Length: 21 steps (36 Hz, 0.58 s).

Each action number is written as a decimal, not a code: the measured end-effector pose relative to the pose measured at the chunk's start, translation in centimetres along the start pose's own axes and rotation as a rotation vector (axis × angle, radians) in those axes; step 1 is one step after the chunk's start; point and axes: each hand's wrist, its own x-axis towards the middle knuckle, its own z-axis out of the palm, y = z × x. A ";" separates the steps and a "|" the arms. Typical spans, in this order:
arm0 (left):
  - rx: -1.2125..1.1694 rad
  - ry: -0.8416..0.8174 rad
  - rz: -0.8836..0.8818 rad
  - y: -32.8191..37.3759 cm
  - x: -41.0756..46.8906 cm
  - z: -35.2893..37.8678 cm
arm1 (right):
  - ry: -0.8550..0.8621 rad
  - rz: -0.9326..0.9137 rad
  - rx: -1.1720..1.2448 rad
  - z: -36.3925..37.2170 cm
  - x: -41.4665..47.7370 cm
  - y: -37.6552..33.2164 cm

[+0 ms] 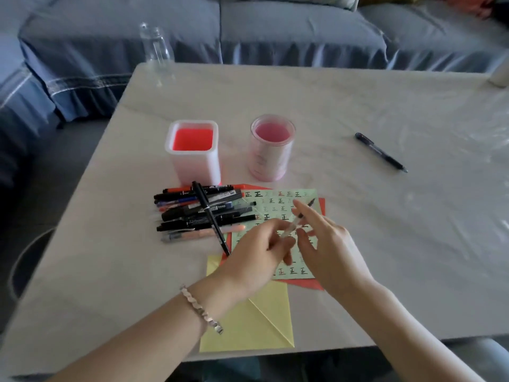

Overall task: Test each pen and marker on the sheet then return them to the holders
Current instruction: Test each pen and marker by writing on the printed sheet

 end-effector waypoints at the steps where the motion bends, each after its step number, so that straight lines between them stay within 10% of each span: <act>1: 0.089 0.063 0.021 -0.2 0.0 -0.3 | 0.008 -0.017 0.030 0.0 0.0 -0.2; 8: 0.591 0.383 0.210 0.2 1.6 -3.2 | 0.078 0.102 -0.014 -2.3 2.5 3.7; 21: 0.930 0.399 0.400 -0.3 5.3 -4.4 | 0.085 0.479 -0.481 -7.8 14.6 16.1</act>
